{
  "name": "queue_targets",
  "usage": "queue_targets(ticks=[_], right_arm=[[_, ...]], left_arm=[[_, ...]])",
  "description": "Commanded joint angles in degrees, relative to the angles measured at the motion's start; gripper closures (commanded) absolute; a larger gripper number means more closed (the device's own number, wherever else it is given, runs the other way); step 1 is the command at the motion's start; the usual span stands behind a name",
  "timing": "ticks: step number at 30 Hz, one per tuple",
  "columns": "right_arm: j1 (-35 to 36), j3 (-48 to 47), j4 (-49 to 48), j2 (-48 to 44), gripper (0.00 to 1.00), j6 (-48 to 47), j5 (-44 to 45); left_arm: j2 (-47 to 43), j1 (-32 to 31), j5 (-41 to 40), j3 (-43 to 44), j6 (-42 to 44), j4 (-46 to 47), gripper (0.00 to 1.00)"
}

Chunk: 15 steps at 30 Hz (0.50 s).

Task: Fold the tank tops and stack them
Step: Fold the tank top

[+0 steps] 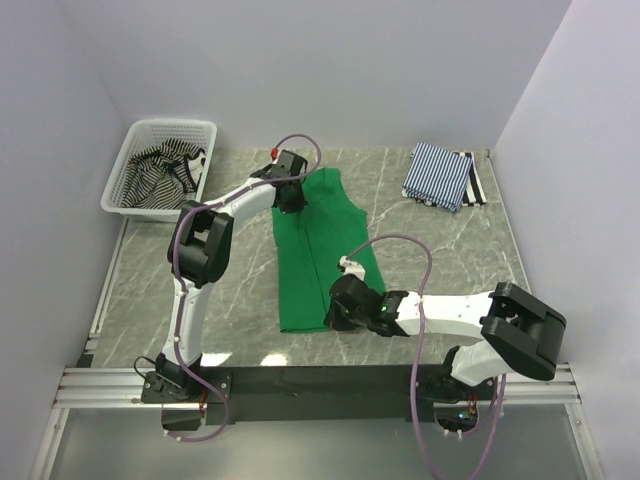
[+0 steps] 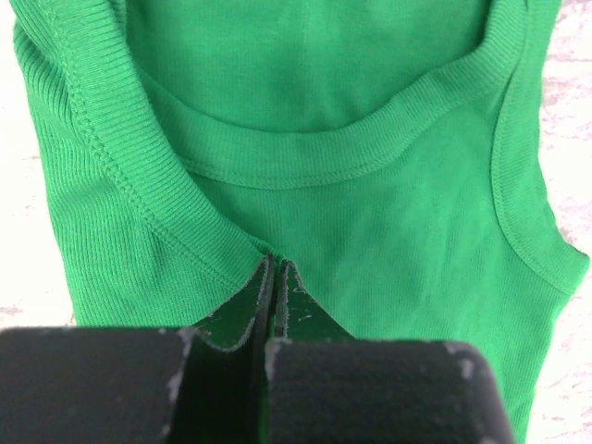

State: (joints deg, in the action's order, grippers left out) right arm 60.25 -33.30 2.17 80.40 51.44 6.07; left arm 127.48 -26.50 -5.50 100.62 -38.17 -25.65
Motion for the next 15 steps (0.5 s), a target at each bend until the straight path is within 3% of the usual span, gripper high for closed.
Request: queue_targets(ticks=[1,13,14,15], right_arm=[[1.01,0.51,-1.29,-1.39,1.00,0.85,1.41],[1.36,0.87,-0.68,-1.30,1.00,1.91,2.55],[1.36,0.78,0.10,-1.47,0.94,1.91,2.90],[1.36,0.26,0.81,-2.35,0.76,1.91,3.42]], left_arm=[[-0.74,-0.74,-0.92,0.46,0.73,2.45,0.99],[-0.57,-0.92,-0.39,0.02,1.00,2.71,0.90],[-0.74,-0.92,-0.48,0.28,1.34,2.36,0.81],[-1.00,-0.92,-0.57,0.45,1.43,2.27,0.74]])
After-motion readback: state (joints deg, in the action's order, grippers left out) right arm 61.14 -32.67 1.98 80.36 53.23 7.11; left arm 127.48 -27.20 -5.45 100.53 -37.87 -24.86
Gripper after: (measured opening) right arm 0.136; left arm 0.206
